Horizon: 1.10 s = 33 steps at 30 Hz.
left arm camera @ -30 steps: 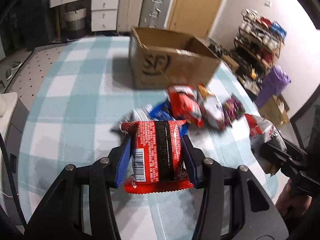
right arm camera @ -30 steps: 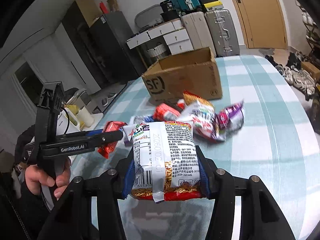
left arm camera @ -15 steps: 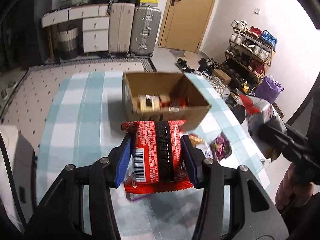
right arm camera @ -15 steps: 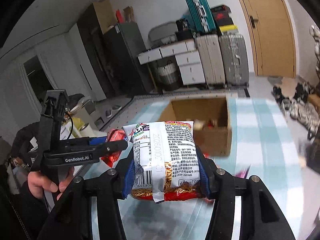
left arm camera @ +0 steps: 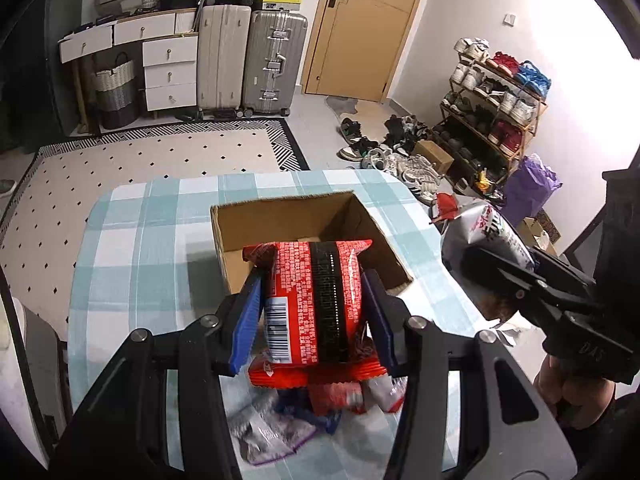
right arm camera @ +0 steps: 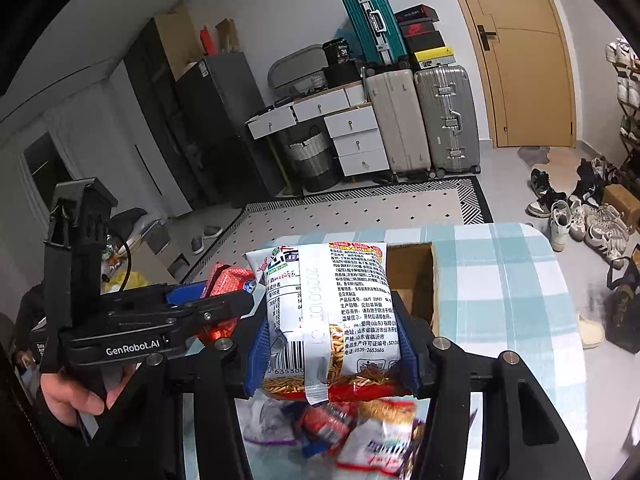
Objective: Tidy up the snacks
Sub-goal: 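Carry the red wafer pack and noodle-snack bag over the box, then open both tools to drop the wafer pack and noodle bag into the box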
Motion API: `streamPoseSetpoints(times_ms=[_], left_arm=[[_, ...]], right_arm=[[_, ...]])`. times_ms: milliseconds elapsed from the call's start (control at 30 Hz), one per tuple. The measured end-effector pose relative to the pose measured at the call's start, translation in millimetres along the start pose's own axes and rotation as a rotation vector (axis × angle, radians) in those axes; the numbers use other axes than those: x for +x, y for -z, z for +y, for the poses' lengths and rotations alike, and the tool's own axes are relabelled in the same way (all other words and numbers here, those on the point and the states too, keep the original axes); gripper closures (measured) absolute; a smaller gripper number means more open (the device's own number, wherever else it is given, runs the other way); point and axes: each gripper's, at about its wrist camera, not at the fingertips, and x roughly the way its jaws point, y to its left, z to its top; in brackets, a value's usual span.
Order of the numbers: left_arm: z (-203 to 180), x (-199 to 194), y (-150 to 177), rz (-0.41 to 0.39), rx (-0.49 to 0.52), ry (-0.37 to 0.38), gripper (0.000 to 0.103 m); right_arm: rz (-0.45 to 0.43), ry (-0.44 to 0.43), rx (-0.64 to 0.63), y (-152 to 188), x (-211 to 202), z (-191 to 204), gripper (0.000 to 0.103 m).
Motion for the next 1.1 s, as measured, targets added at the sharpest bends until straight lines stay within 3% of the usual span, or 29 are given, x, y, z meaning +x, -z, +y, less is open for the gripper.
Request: streamPoseSetpoints(times_ms=[333, 933, 1033, 1100], left_arm=[[22, 62, -27, 0.050, -0.060, -0.010, 0.057], [44, 165, -18, 0.141, -0.064, -0.011, 0.057], [47, 178, -16, 0.174, -0.059, -0.060, 0.049], [49, 180, -15, 0.187, -0.057, -0.057, 0.039]], right_arm=[[0.053, -0.003, 0.022, -30, 62, -24, 0.050], [0.152, 0.049, 0.004, -4, 157, -53, 0.048], [0.147, 0.051, -0.013, 0, 162, -55, 0.045], [0.116, 0.064, -0.026, 2, 158, -57, 0.036]])
